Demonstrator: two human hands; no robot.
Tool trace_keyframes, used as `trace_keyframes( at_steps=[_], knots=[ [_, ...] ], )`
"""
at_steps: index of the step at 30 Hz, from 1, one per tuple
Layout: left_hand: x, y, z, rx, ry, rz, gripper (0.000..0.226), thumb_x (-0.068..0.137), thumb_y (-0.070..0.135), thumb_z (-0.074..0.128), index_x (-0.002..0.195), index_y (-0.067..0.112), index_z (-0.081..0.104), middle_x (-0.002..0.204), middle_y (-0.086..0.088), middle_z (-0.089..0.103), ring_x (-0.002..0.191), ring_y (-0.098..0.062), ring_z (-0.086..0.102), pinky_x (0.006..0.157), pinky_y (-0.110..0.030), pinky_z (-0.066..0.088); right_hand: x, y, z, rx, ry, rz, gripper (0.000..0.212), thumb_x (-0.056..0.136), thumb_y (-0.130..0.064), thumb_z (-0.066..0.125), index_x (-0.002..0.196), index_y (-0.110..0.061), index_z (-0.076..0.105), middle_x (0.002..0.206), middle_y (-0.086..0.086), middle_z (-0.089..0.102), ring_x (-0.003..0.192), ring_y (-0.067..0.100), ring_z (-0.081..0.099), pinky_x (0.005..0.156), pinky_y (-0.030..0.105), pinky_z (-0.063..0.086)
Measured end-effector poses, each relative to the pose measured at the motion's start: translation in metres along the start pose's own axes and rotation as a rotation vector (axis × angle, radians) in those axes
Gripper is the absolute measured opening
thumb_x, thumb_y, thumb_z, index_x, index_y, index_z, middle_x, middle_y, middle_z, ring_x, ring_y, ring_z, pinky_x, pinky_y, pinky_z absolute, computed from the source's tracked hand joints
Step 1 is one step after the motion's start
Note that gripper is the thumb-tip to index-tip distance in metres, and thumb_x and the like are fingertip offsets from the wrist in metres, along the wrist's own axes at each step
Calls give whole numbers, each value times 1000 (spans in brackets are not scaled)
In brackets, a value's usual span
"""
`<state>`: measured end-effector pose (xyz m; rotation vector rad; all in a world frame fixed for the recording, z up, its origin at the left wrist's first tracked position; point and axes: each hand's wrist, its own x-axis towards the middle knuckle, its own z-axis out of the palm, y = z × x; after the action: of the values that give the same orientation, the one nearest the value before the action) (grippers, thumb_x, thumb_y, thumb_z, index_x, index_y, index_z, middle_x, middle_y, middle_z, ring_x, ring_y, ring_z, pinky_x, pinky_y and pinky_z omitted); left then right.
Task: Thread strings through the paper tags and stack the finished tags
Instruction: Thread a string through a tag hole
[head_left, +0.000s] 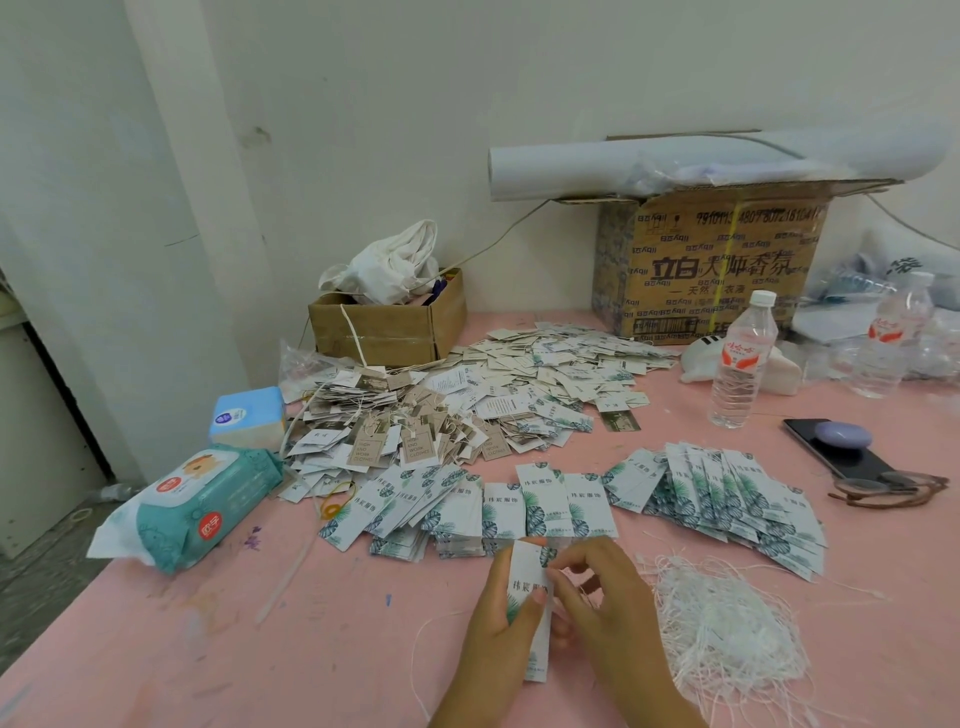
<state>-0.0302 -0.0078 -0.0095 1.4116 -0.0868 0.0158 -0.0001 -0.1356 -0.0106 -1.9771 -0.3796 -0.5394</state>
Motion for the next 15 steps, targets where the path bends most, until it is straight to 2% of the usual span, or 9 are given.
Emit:
trace_keyframes(
  at_steps=[5, 11, 15],
  knots=[
    [0, -1, 0, 27, -36, -30, 37, 99, 4, 50, 120, 34, 58, 81, -8, 71, 70, -23, 68, 66, -35, 58, 1, -1, -1, -113, 73, -85, 29, 72, -1, 79, 78, -26, 65, 92, -16, 55, 94, 5, 49, 76, 16, 37],
    [1, -1, 1, 28, -44, -34, 36, 96, 3, 55, 124, 24, 60, 101, -14, 73, 81, -28, 70, 73, -40, 58, 1, 0, 0, -147, 88, -137, 28, 71, 1, 80, 78, -22, 65, 91, -17, 55, 93, 0, 48, 80, 9, 35],
    [4, -3, 0, 31, -7, -25, 29, 93, 3, 60, 116, 20, 64, 99, -11, 75, 87, -27, 72, 75, -42, 59, 1, -1, 1, -182, 50, -197, 30, 69, 4, 81, 77, -19, 65, 87, -11, 57, 90, 0, 48, 80, 8, 35]
  ],
)
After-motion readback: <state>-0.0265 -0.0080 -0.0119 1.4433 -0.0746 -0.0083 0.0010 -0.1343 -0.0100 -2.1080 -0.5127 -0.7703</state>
